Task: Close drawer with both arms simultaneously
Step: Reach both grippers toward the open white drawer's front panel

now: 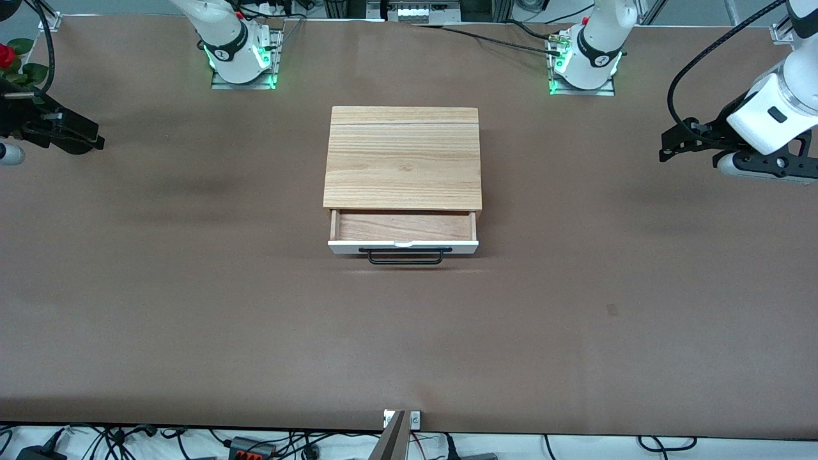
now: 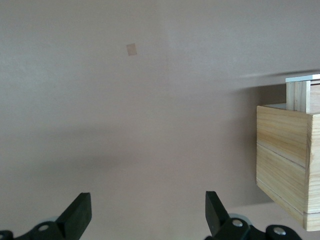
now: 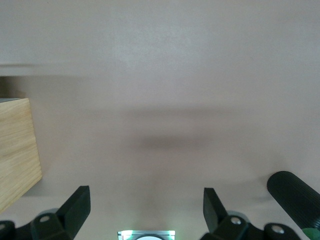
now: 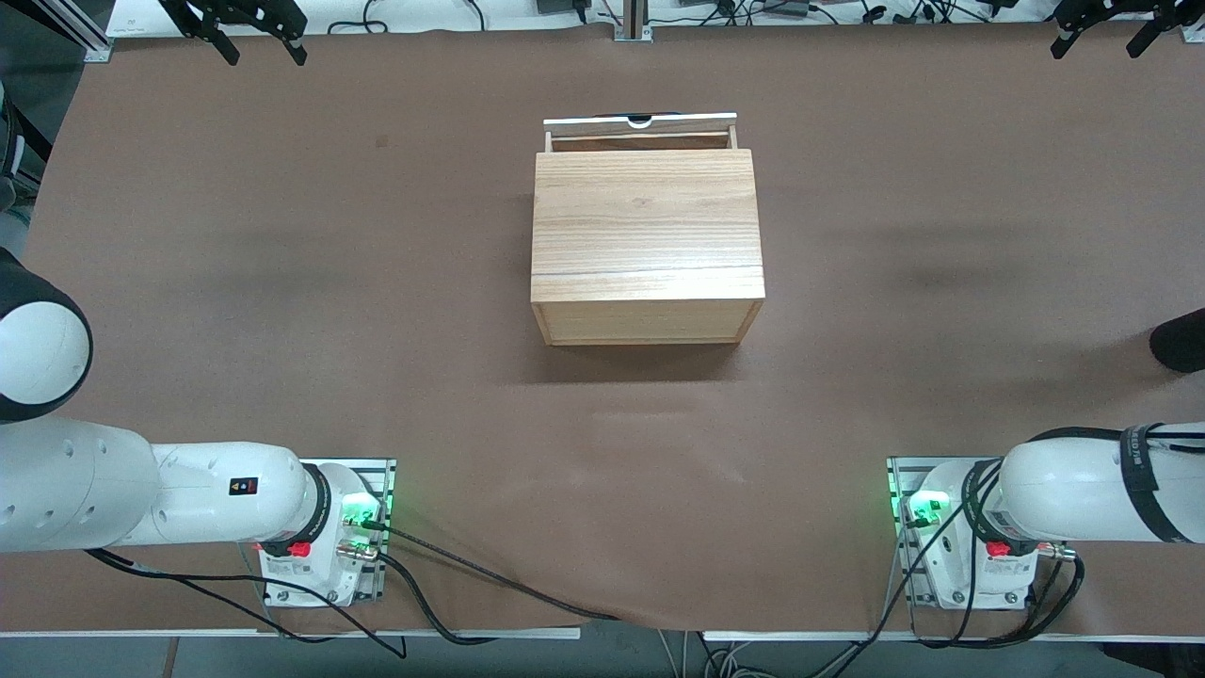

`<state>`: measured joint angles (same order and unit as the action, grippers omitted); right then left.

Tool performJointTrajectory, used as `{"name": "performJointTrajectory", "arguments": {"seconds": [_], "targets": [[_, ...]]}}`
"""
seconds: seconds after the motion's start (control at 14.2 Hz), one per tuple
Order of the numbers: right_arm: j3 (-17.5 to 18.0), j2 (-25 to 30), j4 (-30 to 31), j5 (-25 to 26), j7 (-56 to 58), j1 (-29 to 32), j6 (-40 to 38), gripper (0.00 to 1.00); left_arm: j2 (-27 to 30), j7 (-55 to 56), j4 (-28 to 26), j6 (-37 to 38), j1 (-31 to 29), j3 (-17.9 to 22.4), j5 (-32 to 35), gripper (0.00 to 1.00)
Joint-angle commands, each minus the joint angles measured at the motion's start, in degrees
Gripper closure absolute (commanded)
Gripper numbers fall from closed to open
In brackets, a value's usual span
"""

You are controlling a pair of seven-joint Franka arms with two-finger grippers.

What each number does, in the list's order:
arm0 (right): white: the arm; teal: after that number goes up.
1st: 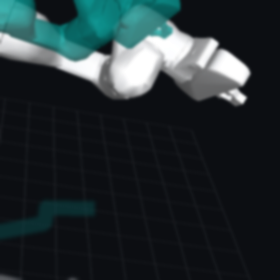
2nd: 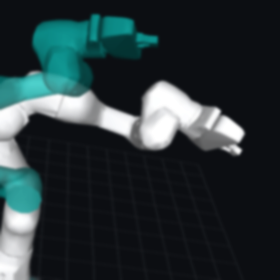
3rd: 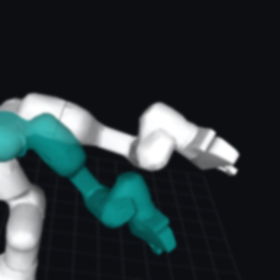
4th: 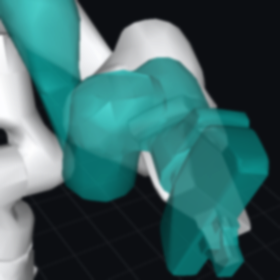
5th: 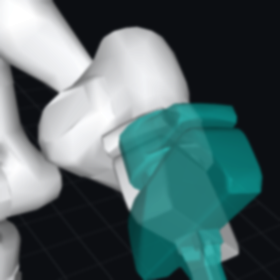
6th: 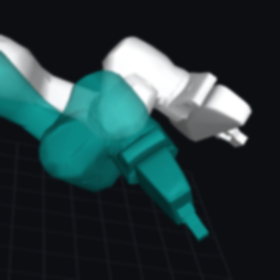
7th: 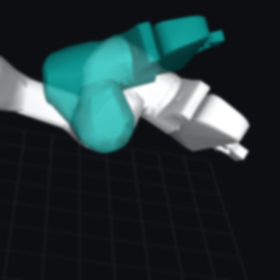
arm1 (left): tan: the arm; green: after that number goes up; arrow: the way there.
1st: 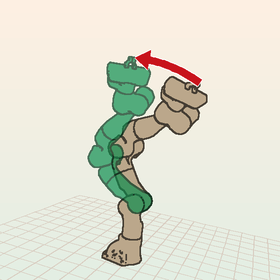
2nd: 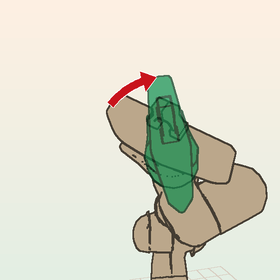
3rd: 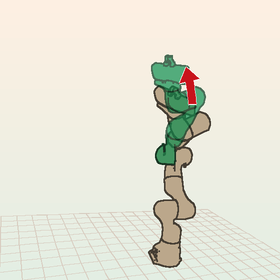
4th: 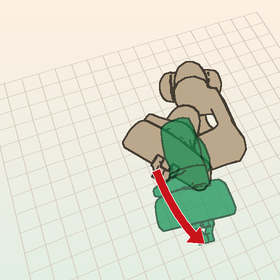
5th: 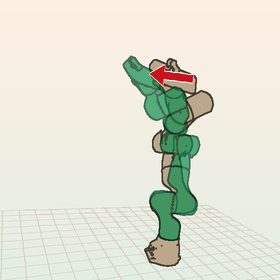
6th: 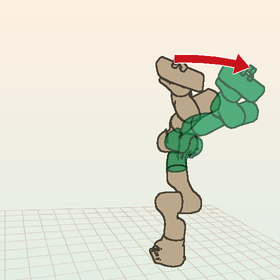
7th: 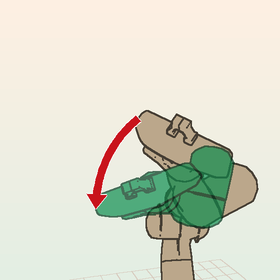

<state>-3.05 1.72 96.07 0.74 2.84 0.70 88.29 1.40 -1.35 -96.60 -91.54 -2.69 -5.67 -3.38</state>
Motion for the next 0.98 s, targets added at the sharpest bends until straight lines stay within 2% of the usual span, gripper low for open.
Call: {"name": "performJointTrajectory", "arguments": {"seconds": [0.0,0.28,0.56,0.91], "targets": [[-0.5,0.1,-0.4,-0.7,-0.7,-0.8,-0.8,0.00,1.5,-0.9,-0.9,0.3,-0.7,-0.3,-0.9,0.00],[-0.5,0.1,-0.4,-0.7,-0.7,-0.6,-0.8,0.00,-0.2,-0.7,0.2,-0.2,0.0,-0.3,-0.2,0.00],[-0.5,0.0,-0.4,-0.8,-0.6,-0.5,-0.8,0.00,-8.2,-0.7,9.4,0.0,2.5,-0.3,-0.2,0.00],[0.4,-6.0,-0.4,-1.5,-0.2,-3.7,-2.4,0.00,-18.7,1.2,17.7,-0.1,7.3,-0.4,-1.3,0.00]]}}
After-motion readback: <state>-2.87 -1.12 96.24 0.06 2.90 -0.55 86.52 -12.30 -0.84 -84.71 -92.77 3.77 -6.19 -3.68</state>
